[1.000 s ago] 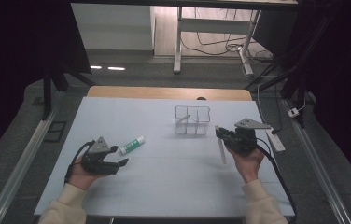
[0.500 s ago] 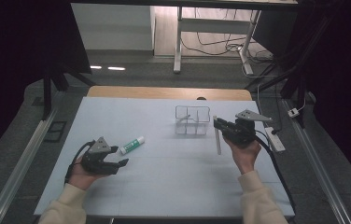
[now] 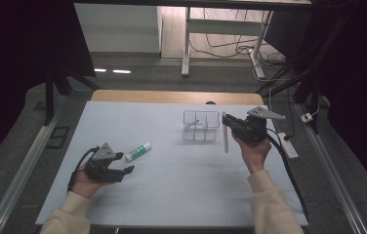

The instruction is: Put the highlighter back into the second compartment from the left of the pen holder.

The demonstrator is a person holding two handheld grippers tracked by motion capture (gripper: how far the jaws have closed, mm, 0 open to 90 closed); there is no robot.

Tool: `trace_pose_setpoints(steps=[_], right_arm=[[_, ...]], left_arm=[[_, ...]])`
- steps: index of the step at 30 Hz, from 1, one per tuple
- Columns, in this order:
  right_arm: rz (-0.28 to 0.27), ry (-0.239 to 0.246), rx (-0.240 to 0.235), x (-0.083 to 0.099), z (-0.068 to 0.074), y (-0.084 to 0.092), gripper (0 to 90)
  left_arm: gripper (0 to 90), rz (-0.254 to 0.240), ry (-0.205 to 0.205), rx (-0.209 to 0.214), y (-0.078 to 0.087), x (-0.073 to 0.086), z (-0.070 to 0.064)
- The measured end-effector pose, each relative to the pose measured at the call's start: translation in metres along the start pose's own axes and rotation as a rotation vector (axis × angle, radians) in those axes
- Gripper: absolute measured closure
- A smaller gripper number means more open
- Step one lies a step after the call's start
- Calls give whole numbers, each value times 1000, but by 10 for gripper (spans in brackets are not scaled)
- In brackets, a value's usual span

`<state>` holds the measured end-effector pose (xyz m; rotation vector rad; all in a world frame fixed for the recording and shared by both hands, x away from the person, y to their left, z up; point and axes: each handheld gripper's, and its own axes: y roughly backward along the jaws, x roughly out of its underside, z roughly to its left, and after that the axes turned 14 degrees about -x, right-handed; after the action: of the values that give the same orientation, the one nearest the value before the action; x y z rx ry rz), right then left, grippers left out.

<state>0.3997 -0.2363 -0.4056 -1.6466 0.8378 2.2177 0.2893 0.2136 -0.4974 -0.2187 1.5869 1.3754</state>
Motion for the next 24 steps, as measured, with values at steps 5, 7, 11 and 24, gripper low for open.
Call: trace_pose_setpoints(steps=[5, 7, 11, 24], right_arm=[[-7, 9, 7, -7, 0, -5, 782], [-11, 9, 8, -9, 0, -7, 782], [-17, 16, 12, -14, -1, -11, 782], [-41, 22, 28, -27, -4, -20, 782]], left_arm=[[322, 4, -4, 6, -1, 0, -1], [322, 2, -4, 7, 0, 0, 0], [322, 1, -1, 8, 0, 0, 0], [322, 0, 0, 9, -1, 0, 0]])
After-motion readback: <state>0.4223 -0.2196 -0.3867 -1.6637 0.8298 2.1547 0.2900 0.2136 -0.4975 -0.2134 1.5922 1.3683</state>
